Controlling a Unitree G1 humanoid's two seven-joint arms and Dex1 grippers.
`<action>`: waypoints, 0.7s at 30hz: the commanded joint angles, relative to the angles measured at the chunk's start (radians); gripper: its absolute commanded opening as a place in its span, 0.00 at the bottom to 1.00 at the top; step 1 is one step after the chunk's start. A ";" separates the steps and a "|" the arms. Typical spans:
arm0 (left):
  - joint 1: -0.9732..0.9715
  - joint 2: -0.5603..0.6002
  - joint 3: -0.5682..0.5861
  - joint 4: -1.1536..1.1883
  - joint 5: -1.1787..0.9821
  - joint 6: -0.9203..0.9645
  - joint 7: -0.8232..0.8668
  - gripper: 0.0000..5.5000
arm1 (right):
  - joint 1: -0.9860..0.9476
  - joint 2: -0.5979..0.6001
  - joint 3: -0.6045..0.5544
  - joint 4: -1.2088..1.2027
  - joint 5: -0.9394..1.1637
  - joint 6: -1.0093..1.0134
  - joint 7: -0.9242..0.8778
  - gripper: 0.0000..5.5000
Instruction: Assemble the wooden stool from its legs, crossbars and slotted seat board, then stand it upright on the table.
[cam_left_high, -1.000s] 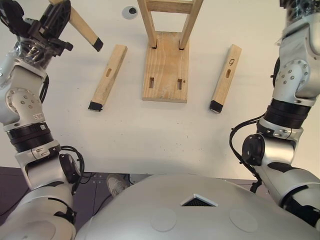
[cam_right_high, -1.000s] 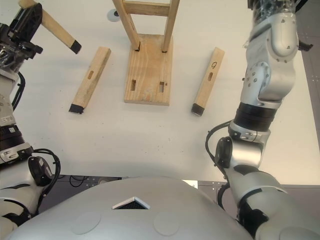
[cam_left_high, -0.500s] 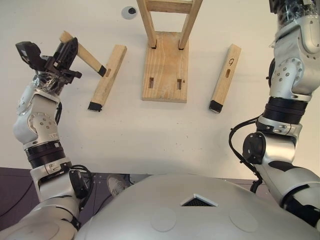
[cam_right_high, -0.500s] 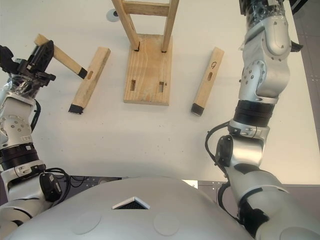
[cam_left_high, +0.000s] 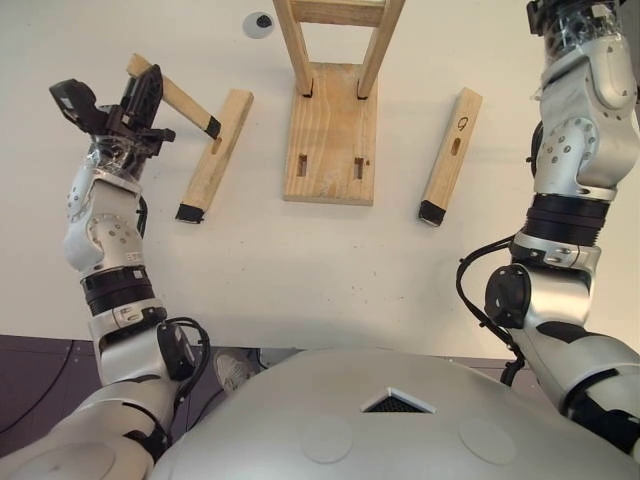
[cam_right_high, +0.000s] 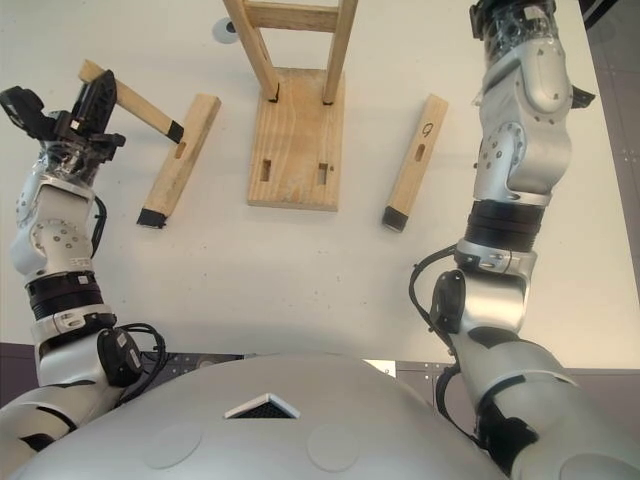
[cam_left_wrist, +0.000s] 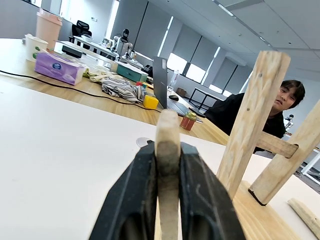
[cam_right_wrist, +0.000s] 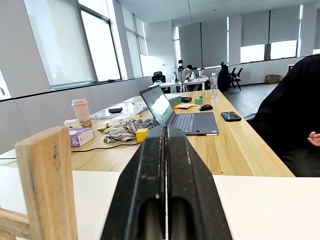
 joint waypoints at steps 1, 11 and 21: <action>0.016 0.014 -0.008 0.024 0.030 -0.018 -0.009 0.07 | -0.016 -0.024 -0.003 0.009 -0.001 -0.004 0.001 0.00; 0.065 0.021 0.052 -0.130 -0.052 0.074 0.041 0.07 | -0.002 -0.024 -0.003 -0.001 -0.002 0.000 0.001 0.00; 0.097 0.009 0.000 -0.091 0.002 0.065 0.037 0.07 | 0.001 -0.023 -0.002 0.007 -0.006 0.000 -0.002 0.00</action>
